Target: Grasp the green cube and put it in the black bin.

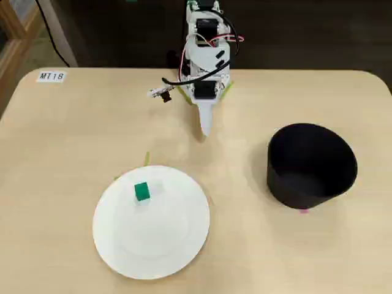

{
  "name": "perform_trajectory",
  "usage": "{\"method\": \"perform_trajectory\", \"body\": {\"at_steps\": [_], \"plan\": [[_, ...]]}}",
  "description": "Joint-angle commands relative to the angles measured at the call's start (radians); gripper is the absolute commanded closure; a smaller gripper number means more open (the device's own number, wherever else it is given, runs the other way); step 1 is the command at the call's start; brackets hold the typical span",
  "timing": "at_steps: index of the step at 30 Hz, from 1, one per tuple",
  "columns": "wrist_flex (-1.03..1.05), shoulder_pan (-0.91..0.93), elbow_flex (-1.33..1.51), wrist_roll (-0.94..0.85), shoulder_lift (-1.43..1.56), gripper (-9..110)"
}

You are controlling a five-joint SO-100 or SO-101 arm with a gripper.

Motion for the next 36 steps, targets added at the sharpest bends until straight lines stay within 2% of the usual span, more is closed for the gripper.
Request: {"method": "perform_trajectory", "body": {"at_steps": [1,13,18,25,27,36], "plan": [[-0.023,0.008,-0.002,0.023,0.002,102],[-0.023,0.005,-0.006,0.038,0.002,102],[0.074,-0.015,-0.288,0.072,-0.037,102],[0.322,-0.044,-1.155,0.021,-0.749,102],[0.353,-0.048,-1.310,0.012,-0.897,102],[0.311,-0.012,-1.384,-0.081,-1.341,102]]}}
